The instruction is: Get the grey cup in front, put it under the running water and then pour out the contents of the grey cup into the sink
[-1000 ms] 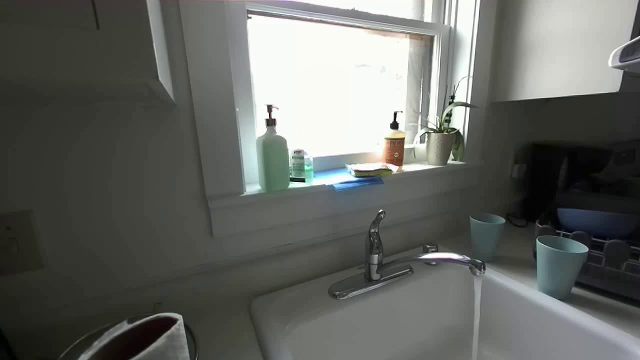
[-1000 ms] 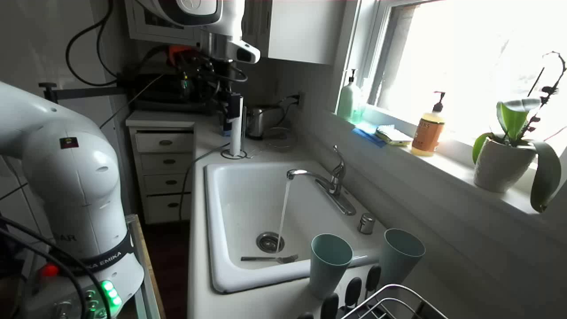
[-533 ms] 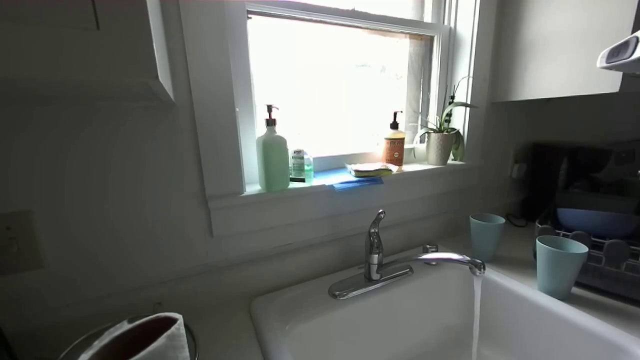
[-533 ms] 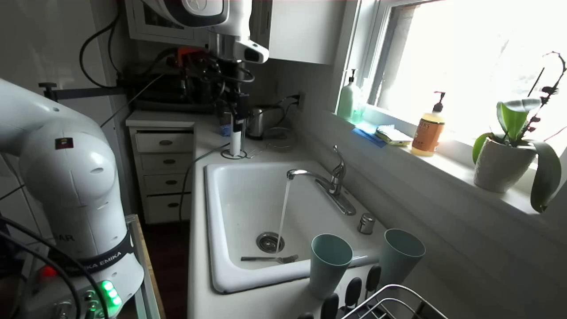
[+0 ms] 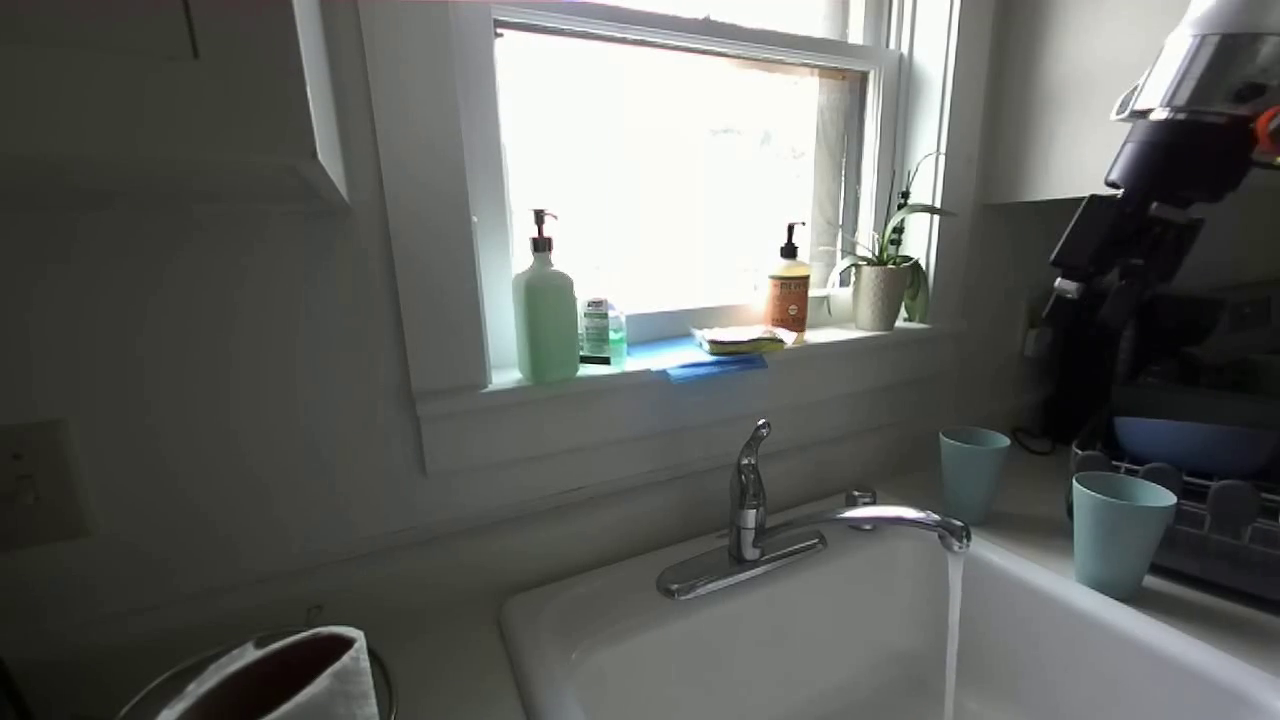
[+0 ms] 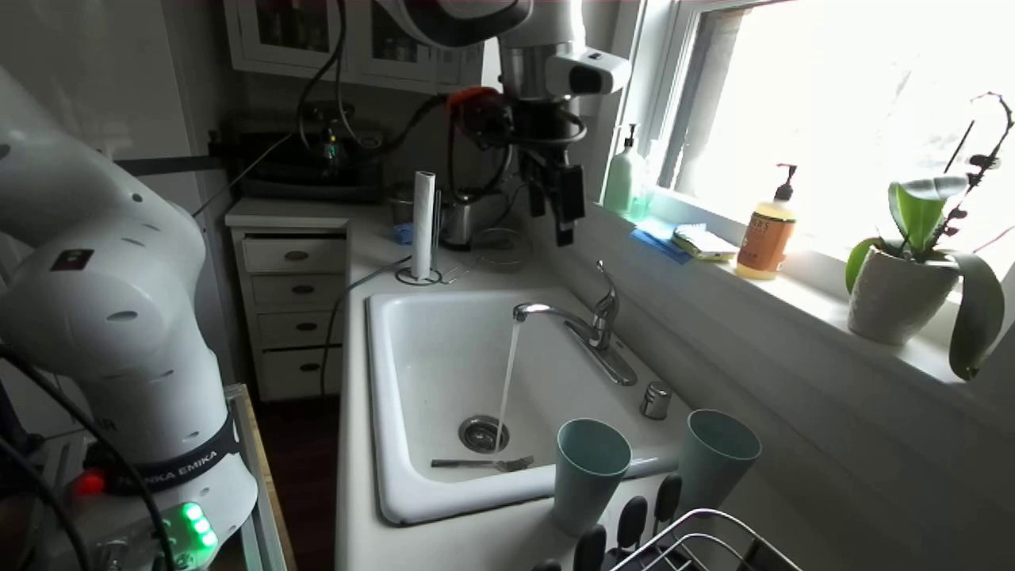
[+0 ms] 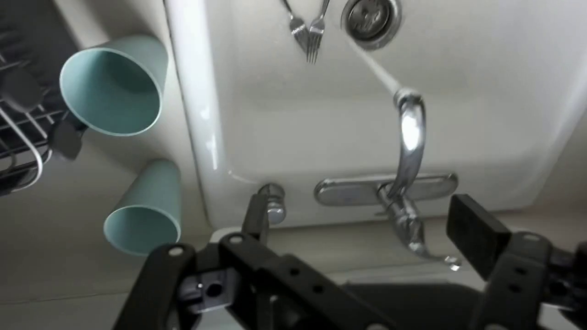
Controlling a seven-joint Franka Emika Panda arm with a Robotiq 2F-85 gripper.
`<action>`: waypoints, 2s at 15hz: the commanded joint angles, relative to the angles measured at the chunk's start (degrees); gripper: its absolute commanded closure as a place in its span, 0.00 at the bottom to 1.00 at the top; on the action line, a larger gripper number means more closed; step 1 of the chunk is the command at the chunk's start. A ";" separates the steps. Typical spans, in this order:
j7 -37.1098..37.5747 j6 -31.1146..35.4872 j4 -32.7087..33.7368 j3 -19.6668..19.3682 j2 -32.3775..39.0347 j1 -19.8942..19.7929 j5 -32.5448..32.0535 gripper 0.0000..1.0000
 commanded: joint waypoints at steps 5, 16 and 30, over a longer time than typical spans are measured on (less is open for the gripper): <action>12.00 5.98 18.56 -3.56 21.56 -5.83 -0.72 0.00; 17.12 6.31 30.65 -9.85 39.99 -7.17 3.37 0.00; 23.58 3.78 37.06 -11.17 50.10 -7.42 7.02 0.00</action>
